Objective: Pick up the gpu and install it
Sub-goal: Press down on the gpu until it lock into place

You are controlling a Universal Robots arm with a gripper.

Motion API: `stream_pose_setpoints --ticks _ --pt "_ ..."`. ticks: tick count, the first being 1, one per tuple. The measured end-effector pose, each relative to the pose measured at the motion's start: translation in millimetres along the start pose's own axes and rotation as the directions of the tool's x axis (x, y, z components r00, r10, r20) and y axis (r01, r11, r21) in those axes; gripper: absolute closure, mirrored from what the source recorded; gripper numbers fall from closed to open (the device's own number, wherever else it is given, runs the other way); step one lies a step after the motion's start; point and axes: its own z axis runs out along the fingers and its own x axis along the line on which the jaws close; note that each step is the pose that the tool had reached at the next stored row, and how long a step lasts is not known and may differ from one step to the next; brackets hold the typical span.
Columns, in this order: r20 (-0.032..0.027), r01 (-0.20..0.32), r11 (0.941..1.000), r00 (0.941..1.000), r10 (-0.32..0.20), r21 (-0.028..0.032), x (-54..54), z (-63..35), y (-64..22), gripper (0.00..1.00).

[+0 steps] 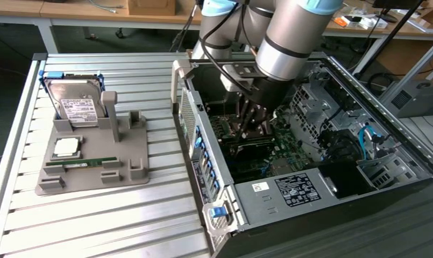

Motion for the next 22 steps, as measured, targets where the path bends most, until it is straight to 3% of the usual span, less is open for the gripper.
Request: stream_pose_setpoints --ticks 22 --pt "0.0 0.0 1.0 1.0 0.0 0.0 0.1 5.5 2.5 0.89"
